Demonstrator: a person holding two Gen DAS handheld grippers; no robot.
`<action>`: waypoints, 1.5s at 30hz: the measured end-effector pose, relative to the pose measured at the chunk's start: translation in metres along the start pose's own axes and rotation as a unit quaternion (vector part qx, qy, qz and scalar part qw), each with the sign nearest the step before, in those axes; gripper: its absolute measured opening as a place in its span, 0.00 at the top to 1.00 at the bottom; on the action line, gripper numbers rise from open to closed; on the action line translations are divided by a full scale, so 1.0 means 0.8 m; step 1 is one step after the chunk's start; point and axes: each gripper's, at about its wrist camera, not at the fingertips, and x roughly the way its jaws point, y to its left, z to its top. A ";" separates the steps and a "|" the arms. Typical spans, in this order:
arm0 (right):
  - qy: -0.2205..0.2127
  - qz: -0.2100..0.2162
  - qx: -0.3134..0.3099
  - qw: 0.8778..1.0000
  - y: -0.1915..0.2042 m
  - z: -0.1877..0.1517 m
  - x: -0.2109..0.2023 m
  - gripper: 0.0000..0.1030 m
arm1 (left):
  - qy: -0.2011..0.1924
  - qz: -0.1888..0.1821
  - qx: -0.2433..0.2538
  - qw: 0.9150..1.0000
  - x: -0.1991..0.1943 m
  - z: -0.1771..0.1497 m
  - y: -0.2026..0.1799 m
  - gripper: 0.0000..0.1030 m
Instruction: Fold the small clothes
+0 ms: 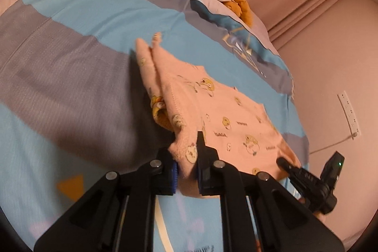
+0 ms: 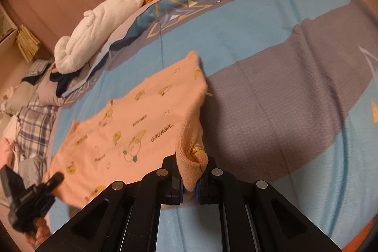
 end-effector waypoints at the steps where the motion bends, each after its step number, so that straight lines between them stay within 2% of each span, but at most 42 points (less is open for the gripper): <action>1: 0.000 0.001 0.002 1.000 -0.004 -0.001 -0.004 0.93 | 0.007 -0.005 -0.003 1.000 -0.004 -0.008 -0.001 0.89; 9: 0.010 0.016 0.008 1.000 -0.015 -0.016 -0.026 0.93 | 0.032 0.026 -0.009 0.999 -0.012 -0.043 0.007 0.89; 11: 0.011 0.021 0.007 1.000 -0.014 -0.021 -0.030 0.93 | 0.040 0.049 -0.010 0.998 -0.005 -0.047 0.015 0.88; 17: 0.020 0.002 0.003 1.000 -0.011 -0.021 -0.014 0.93 | 0.079 0.085 -0.016 0.993 0.022 -0.057 0.033 0.83; 20: 0.008 0.004 -0.011 1.000 -0.003 -0.017 -0.022 0.93 | 0.079 0.082 -0.022 0.993 0.014 -0.055 0.036 0.80; 23: -0.015 0.010 -0.051 0.999 0.019 -0.009 -0.032 0.93 | 0.072 0.088 -0.018 0.993 0.002 -0.052 0.037 0.78; 26: -0.034 0.028 -0.091 0.995 0.048 0.001 -0.040 0.93 | 0.056 0.109 -0.027 0.992 -0.015 -0.047 0.045 0.67; 30: -0.047 0.065 -0.158 0.984 0.104 0.008 -0.046 0.93 | 0.030 0.113 -0.043 0.992 -0.044 -0.044 0.060 0.65; 34: -0.036 0.097 -0.228 0.968 0.157 -0.005 -0.038 0.93 | 0.004 0.126 -0.049 0.991 -0.065 -0.039 0.067 0.60; 40: 0.020 0.130 -0.298 0.945 0.210 -0.046 -0.003 0.93 | -0.014 0.126 -0.066 0.990 -0.085 -0.037 0.081 0.60; 45: 0.079 0.140 -0.316 0.935 0.221 -0.074 0.030 0.93 | -0.012 0.129 -0.065 0.989 -0.086 -0.035 0.085 0.60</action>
